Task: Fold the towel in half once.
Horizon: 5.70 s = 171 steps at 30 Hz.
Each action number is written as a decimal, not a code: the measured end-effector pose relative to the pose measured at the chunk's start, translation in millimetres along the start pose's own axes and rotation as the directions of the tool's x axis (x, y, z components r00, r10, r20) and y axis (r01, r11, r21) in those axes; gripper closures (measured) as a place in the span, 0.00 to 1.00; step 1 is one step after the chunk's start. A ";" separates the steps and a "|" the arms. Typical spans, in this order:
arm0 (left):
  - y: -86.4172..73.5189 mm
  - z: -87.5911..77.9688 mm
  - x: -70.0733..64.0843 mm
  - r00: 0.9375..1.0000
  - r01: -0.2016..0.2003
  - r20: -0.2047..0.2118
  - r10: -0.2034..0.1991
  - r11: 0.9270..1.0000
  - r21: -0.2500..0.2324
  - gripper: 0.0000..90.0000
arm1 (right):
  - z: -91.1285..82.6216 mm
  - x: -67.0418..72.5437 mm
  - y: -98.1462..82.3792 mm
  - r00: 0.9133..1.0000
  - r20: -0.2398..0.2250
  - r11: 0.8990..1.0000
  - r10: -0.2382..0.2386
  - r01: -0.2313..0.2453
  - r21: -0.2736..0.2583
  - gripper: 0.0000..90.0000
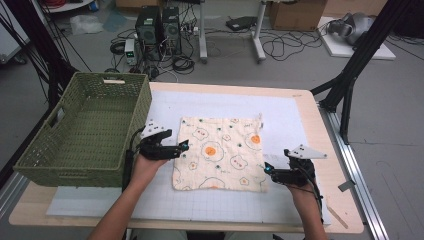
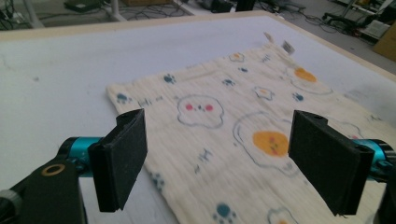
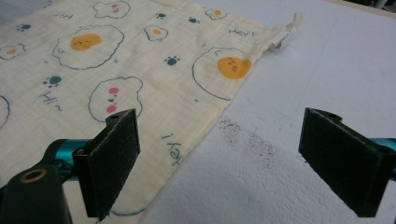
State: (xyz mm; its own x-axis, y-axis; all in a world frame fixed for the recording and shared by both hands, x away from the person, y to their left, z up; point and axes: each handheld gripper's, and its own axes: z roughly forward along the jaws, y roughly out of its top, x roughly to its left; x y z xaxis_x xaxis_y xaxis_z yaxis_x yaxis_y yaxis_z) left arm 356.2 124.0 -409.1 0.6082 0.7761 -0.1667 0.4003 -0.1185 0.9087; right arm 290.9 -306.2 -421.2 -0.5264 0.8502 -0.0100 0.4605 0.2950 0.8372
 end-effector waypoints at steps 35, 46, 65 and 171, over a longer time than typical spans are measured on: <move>5.4 99.4 50.4 0.973 -0.039 -0.212 0.092 0.969 0.243 0.69 | 15.6 -1.9 1.8 0.999 -0.035 0.999 0.016 -0.015 0.030 0.13; 8.6 93.2 52.3 0.982 0.045 -0.187 -0.005 0.977 0.209 0.96 | 26.1 -0.2 7.3 0.999 -0.047 0.998 0.010 -0.007 0.059 0.13; 17.7 76.2 57.4 0.982 0.104 -0.176 -0.073 0.978 0.179 0.96 | 103.5 -43.8 65.0 0.997 -0.021 0.981 0.071 -0.066 0.183 0.32; -50.7 -41.8 -24.6 0.988 0.005 0.153 -0.029 0.987 0.159 0.93 | 10.1 -10.6 10.9 0.998 -0.013 0.998 0.057 -0.057 0.002 0.69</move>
State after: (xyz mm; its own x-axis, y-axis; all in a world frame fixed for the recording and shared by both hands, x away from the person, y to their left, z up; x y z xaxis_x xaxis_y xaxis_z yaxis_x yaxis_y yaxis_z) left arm 292.3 136.9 -435.1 0.6937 0.6757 -0.2496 0.5068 -0.2117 0.8357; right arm 308.7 -307.5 -417.5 -0.5081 0.8601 0.0450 0.4914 0.2465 0.8353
